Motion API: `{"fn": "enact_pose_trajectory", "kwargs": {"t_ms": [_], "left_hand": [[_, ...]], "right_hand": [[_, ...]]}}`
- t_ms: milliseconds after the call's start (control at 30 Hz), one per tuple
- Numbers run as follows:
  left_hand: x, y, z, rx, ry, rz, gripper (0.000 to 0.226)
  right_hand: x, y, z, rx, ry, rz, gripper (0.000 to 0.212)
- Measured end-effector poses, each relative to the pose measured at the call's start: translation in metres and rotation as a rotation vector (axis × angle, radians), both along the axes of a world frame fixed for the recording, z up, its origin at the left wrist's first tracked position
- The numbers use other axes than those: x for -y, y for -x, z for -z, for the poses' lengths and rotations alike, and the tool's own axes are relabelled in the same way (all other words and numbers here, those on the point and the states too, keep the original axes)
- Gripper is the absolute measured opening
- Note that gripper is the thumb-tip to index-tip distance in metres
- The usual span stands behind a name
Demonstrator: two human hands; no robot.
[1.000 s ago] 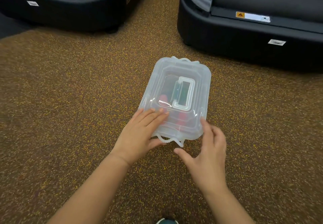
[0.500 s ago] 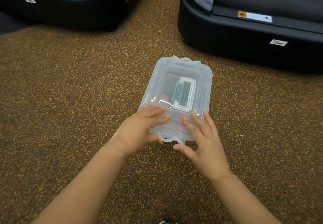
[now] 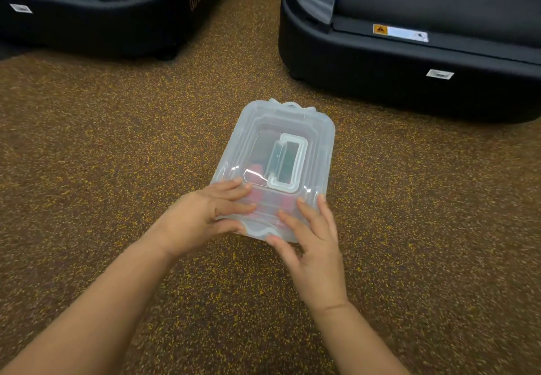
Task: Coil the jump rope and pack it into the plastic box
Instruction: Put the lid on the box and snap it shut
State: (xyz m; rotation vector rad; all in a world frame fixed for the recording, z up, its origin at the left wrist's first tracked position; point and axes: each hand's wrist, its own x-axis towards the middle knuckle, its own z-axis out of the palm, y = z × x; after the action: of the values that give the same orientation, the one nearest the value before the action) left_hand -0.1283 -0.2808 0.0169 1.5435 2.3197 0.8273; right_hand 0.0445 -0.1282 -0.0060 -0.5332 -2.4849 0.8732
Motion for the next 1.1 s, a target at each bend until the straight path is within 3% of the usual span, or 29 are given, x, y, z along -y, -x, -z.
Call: {"fn": "enact_pose_trajectory", "kwargs": {"t_ms": [233,367,500,667,767,867,1100], "left_hand": [[-0.001,-0.001,0.000,0.057,-0.017,-0.042,0.056],[-0.007,-0.011,-0.013,0.195,-0.075,-0.214,0.050],[-0.042,-0.026,-0.018,-0.007,-0.043,-0.321,0.049],[-0.099,-0.043,-0.020,-0.004,0.225,-0.210,0.085],[-0.133,-0.058,-0.018,-0.082,0.401,-0.232,0.083],[-0.163,-0.070,-0.019,-0.141,0.405,-0.225,0.074],[-0.237,-0.068,-0.019,-0.267,0.521,0.007,0.062]], "right_hand": [[-0.002,-0.002,0.000,0.061,-0.049,-0.018,0.041],[-0.013,-0.006,-0.009,0.147,-0.149,-0.068,0.054],[-0.040,-0.007,-0.018,0.133,-0.069,-0.078,0.045],[-0.086,-0.016,-0.018,0.354,-0.015,-0.144,0.062],[-0.115,-0.028,-0.019,0.495,-0.010,-0.114,0.062],[-0.144,-0.037,-0.021,0.579,-0.021,-0.058,0.062],[-0.210,-0.049,-0.015,0.711,-0.065,0.020,0.065]]}}
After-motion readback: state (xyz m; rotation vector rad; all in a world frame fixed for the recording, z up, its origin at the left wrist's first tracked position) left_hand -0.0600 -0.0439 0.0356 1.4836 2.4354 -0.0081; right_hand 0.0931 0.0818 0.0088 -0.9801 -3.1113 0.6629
